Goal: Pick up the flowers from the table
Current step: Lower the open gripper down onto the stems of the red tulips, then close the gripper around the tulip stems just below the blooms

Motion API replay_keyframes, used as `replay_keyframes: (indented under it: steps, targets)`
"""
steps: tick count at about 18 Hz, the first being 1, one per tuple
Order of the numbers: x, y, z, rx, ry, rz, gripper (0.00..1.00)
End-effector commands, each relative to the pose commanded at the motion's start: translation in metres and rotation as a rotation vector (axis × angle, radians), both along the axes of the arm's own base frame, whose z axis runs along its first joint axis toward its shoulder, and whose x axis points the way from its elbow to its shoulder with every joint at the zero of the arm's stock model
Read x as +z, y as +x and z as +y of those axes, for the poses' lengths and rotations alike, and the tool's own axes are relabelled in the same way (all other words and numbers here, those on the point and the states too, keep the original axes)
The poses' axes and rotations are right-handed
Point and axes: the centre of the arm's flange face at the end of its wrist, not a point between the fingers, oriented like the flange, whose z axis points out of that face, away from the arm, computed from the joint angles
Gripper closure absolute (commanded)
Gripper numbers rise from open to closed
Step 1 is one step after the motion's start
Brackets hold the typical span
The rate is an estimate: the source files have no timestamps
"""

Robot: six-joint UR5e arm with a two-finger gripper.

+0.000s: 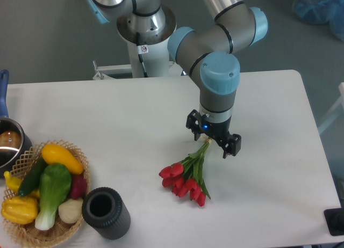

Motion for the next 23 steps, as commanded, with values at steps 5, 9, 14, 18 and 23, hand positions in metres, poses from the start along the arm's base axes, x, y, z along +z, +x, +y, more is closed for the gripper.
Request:
replay_keyframes:
  steps: [5,9,14,18,23]
  targets:
    - [-0.022,0.014,-0.002,-0.009,-0.013,-0.015,0.00]
    - [-0.053,0.034,0.029,-0.070,-0.010,-0.008,0.00]
    - [-0.066,0.039,0.036,-0.075,-0.011,-0.011,0.00]
    - [-0.079,0.040,0.043,-0.083,-0.010,-0.010,0.00]
    - [-0.087,0.043,0.047,-0.086,-0.011,-0.012,0.36]
